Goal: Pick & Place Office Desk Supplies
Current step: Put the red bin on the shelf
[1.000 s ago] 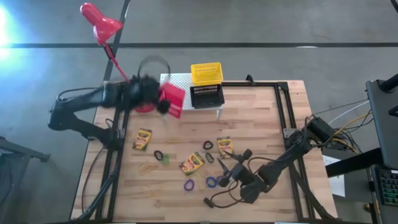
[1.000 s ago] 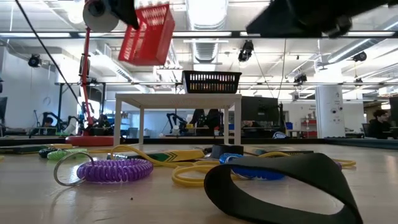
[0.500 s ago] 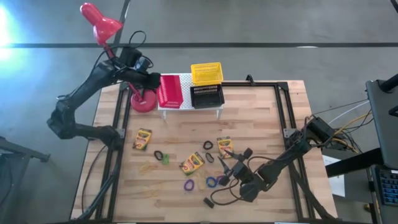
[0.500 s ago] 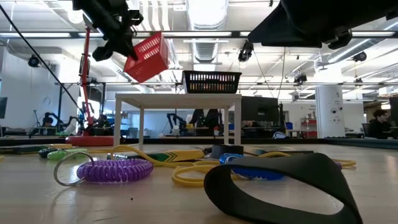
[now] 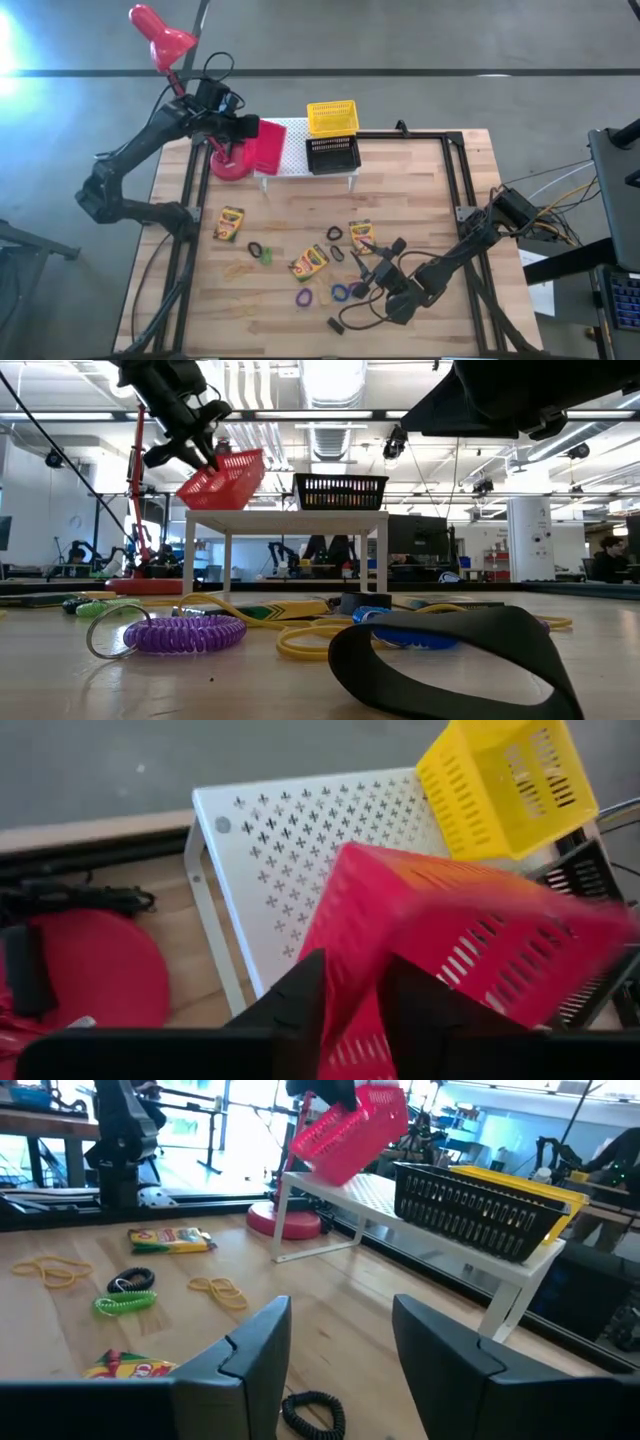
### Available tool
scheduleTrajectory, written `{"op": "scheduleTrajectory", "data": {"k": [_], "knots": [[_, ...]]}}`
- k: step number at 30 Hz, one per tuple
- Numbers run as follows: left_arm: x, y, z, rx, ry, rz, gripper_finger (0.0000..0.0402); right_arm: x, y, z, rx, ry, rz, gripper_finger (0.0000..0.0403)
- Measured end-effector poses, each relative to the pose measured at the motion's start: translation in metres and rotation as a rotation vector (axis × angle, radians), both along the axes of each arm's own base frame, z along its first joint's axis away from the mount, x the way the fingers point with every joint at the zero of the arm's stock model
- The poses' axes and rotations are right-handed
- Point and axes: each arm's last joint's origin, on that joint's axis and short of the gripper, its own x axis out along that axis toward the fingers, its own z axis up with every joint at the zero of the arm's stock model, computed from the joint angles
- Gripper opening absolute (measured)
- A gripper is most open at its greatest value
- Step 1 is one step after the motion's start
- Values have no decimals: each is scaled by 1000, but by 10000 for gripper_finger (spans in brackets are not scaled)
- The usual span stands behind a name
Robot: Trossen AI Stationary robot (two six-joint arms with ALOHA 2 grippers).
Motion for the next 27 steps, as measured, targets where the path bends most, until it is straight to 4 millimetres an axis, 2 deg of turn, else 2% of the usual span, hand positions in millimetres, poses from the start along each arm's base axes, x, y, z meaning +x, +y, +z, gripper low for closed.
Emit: {"op": "scheduleTrajectory", "data": {"k": [4, 9, 13, 16, 19, 22, 27], "knots": [[3, 4, -10, -5, -51, 51, 119, 0, 0, 0, 0, 0, 0, 169], [9, 10, -20, 32, -142, 55, 124, 0, 0, 0, 2, -2, -1, 167], [11, 11, -12, 103, -153, -26, 124, 0, 0, 0, 2, -3, -1, 167], [7, 5, 8, 177, -101, -141, 123, 0, 0, 0, 4, -2, 1, 168], [3, -14, 29, 224, 10, -215, 119, 0, 1, 0, 12, 0, 13, 167], [-1, -45, 38, 250, 187, -248, 118, 1, 1, -1, 31, 13, 48, 164], [-1, -105, 32, 218, 433, -294, 118, 1, 2, -2, 59, 17, 80, 160]]}}
